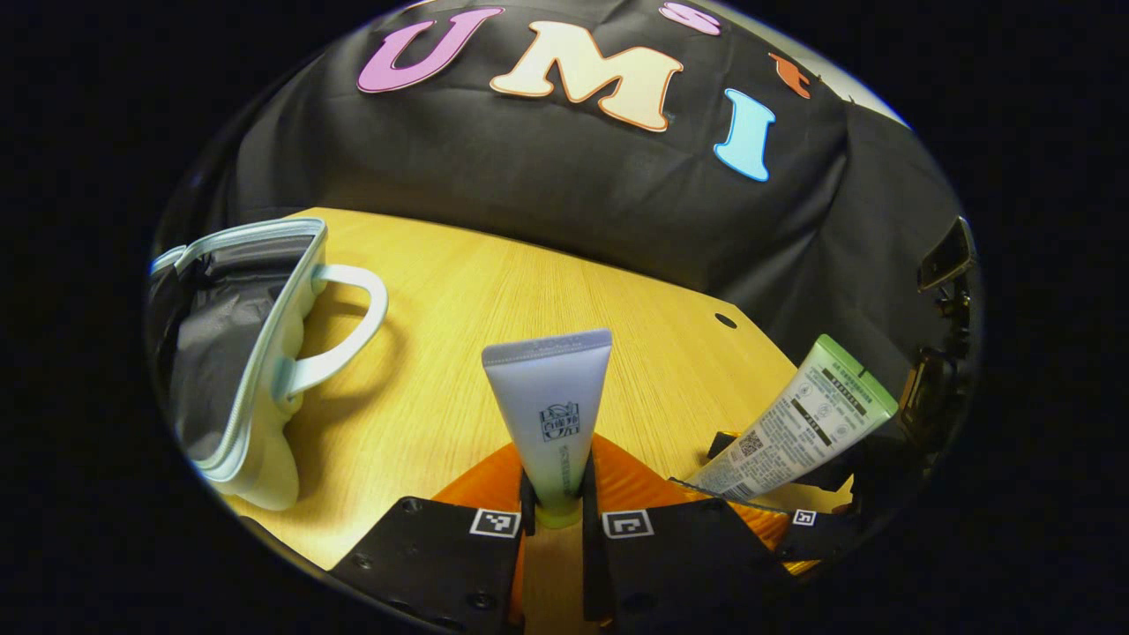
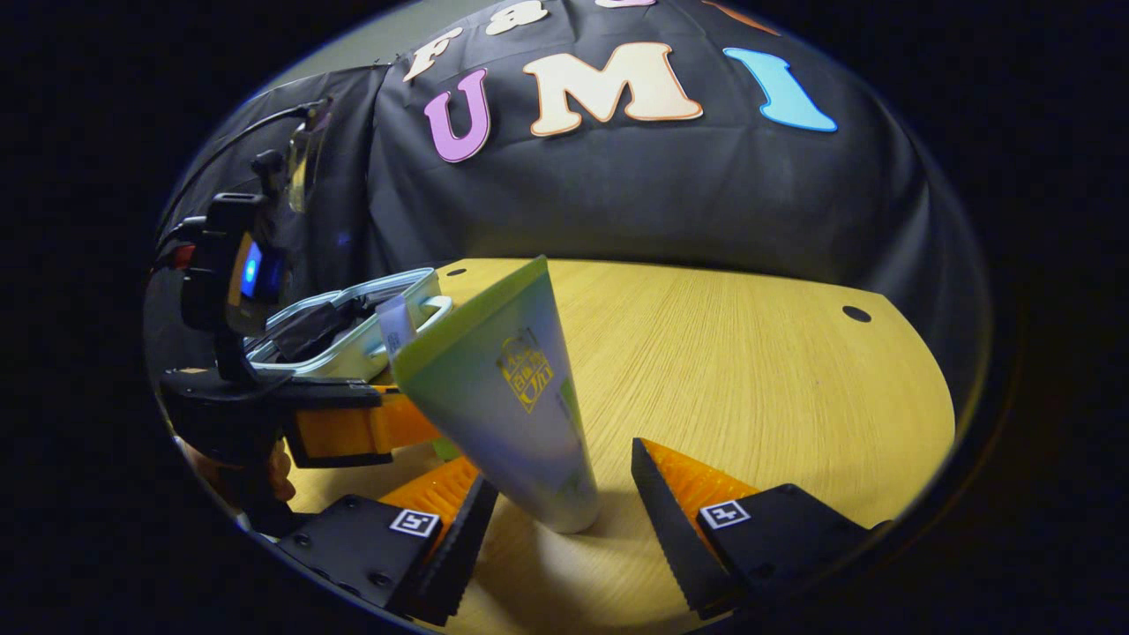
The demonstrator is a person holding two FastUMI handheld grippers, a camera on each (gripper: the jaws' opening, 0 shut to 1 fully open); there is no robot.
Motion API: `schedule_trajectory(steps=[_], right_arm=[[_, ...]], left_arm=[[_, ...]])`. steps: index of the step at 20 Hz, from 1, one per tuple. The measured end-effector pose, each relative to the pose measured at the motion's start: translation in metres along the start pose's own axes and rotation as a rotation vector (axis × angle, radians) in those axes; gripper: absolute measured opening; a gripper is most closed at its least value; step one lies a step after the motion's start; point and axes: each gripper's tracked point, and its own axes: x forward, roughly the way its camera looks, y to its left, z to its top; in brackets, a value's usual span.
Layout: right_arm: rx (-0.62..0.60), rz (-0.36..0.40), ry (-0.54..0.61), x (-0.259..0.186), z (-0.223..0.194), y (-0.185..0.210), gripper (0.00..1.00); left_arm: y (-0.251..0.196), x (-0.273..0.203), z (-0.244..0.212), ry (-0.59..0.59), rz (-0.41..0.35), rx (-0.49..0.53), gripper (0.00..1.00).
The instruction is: First open the suitcase, pack the skin care products into it, and then close the suitcase.
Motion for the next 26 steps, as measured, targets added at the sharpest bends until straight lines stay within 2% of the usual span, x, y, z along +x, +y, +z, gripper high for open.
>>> schedule_trajectory(steps=[2,4,8,11,12,16,18,22,23,26], right_arm=[[0.012,-0.005,-0.003,0.004,0.002,0.000,0.78],[0.006,-0.032,0.007,0.005,0.002,-0.003,0.48],[-0.054,-0.053,0.030,0.004,0.002,0.000,0.38],[-0.079,-0.061,0.041,-0.003,0.005,0.006,0.38],[-0.086,-0.063,0.049,-0.006,0.008,0.009,0.35],[-0.084,-0.069,0.069,-0.017,0.024,0.027,0.38],[-0.074,-0.068,0.075,-0.023,0.039,0.041,0.36],[-0.071,-0.056,0.095,-0.033,0.069,0.072,0.37],[-0.080,-0.057,0.094,-0.035,0.076,0.081,0.35],[-0.096,-0.033,0.096,-0.031,0.101,0.111,0.38]], left_arm=[[0.000,-0.007,0.005,0.002,-0.001,-0.005,0.19],[0.006,-0.019,0.009,-0.001,0.002,-0.017,0.19],[0.010,-0.036,0.029,-0.004,-0.005,-0.055,0.19],[0.016,-0.052,0.051,-0.001,-0.010,-0.064,0.19],[0.020,-0.059,0.059,0.001,-0.012,-0.063,0.19],[0.045,-0.089,0.083,0.042,-0.023,-0.109,0.19],[0.068,-0.104,0.093,0.080,-0.004,-0.133,0.19],[0.122,-0.128,0.099,0.189,0.035,-0.202,0.19],[0.139,-0.132,0.095,0.222,0.048,-0.218,0.19],[0.180,-0.139,0.082,0.310,0.080,-0.276,0.19]])
